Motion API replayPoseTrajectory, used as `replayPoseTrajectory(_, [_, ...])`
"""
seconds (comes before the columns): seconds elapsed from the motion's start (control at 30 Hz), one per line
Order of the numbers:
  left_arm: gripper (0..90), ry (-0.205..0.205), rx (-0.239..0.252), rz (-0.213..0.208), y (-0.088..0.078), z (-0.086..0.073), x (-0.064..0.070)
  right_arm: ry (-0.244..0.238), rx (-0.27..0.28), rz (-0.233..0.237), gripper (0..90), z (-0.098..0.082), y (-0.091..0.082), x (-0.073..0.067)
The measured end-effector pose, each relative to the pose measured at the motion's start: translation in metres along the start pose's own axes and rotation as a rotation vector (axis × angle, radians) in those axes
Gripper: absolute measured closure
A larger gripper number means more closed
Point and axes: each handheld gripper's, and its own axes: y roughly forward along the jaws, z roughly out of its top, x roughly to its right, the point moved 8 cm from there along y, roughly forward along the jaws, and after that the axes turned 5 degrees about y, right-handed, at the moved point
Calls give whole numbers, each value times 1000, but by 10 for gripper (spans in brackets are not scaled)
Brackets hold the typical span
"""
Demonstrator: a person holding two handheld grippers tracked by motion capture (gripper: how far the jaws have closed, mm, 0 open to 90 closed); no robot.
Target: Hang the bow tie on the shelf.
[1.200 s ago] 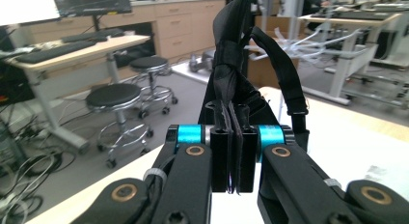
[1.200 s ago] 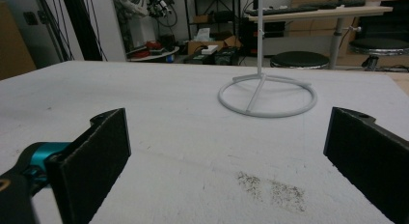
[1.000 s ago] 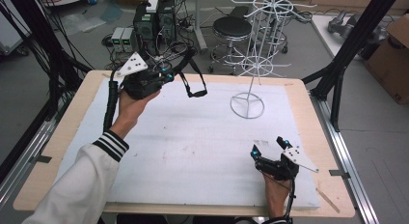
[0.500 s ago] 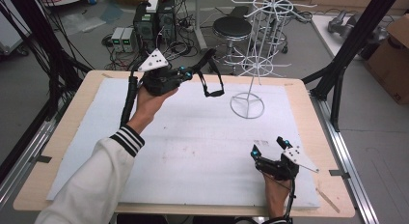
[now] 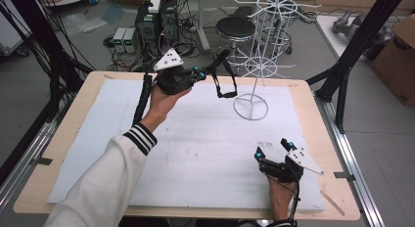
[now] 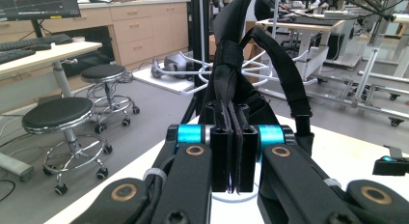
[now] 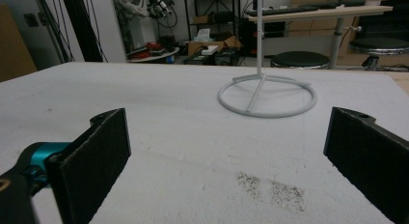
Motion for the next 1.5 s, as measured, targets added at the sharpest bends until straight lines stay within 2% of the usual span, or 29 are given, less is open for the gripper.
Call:
replayPoseTrajectory(0.67, [878, -20, 7, -1, 33, 4, 3, -2, 2, 0, 14, 0, 0, 0])
replayPoseTrajectory(1.03, [878, -18, -24, -7, 46, -6, 8, -2, 1, 2, 14, 0, 0, 0])
replayPoseTrajectory(1.33, [878, -30, -45, -1, 52, -14, 8, -3, 3, 2, 14, 0, 0, 0])
replayPoseTrajectory(1.5, [878, -50, -59, -3, 57, -21, 9, -7, 1, 2, 14, 0, 0, -1])
